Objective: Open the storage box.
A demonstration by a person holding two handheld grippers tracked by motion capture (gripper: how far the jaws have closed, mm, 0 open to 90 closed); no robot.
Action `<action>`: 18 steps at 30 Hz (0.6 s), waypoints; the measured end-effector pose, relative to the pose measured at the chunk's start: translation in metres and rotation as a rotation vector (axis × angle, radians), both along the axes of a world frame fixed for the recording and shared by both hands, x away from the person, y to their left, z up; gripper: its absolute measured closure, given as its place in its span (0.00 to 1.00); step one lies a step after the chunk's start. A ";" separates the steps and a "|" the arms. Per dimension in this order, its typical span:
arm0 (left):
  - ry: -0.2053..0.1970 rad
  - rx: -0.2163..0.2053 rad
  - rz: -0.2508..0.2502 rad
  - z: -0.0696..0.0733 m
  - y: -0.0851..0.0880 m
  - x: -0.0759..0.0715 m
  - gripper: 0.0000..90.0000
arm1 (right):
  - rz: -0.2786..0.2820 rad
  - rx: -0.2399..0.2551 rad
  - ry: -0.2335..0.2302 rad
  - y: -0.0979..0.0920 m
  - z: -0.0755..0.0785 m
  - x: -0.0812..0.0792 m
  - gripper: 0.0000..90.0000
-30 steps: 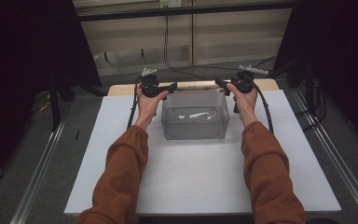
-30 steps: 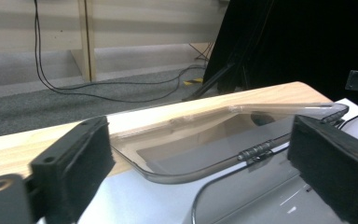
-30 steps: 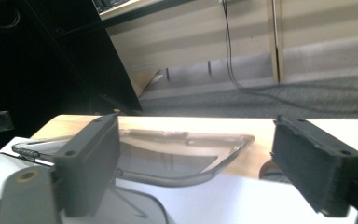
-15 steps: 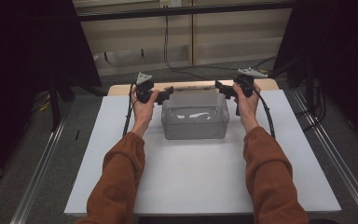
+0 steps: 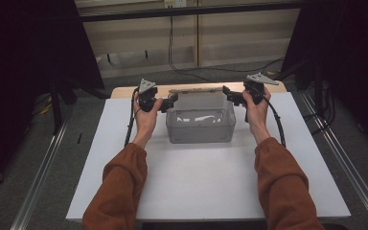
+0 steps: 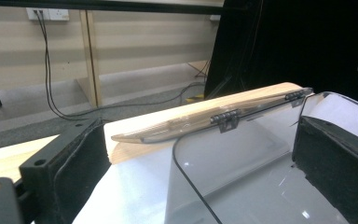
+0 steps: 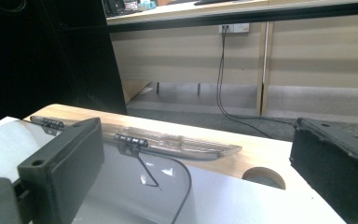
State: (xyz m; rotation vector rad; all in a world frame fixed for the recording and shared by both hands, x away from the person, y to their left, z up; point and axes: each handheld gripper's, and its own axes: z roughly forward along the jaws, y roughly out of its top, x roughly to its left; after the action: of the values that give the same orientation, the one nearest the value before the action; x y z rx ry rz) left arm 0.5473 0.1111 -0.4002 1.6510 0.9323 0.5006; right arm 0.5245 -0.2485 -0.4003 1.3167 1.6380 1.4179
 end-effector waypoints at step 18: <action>-0.078 0.028 -0.007 0.003 0.006 -0.027 0.04 | 0.014 -0.115 -0.042 -0.004 -0.003 -0.032 0.01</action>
State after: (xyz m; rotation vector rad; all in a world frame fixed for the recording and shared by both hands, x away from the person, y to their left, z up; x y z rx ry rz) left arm 0.5206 0.1166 -0.3976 1.6477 0.8652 0.5718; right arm 0.4925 -0.2529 -0.4032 1.2050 1.6774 1.3295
